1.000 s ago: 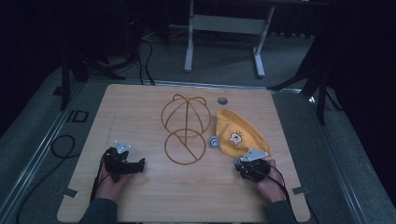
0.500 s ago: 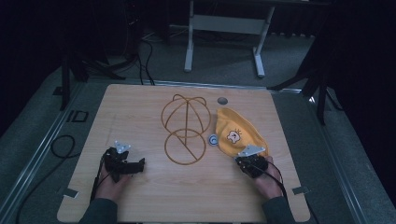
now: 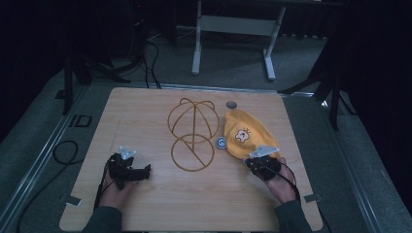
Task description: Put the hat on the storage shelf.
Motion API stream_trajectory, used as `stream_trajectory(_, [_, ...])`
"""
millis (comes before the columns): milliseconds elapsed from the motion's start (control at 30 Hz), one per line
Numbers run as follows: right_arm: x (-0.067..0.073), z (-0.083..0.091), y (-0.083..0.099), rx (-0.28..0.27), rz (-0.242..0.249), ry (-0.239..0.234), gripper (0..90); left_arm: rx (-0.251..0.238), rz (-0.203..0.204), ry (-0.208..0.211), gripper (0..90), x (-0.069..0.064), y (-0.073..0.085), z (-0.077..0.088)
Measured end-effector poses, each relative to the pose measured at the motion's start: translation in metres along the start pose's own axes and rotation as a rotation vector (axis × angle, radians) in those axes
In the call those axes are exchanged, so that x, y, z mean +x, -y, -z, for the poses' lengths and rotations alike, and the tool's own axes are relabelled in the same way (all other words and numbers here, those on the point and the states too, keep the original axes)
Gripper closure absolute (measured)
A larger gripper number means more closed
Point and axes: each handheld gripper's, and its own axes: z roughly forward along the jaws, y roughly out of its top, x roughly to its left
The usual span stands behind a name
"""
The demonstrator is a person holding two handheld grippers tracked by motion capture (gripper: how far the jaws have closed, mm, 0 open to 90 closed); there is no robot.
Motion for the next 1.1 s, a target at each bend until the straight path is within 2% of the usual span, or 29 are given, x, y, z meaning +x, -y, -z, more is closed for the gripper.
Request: stream_trajectory(1100, [-0.019,0.05,-0.052,-0.07,0.056,0.066,85.2,-0.003,0.004,0.001,0.2,0.0,0.0,0.0])
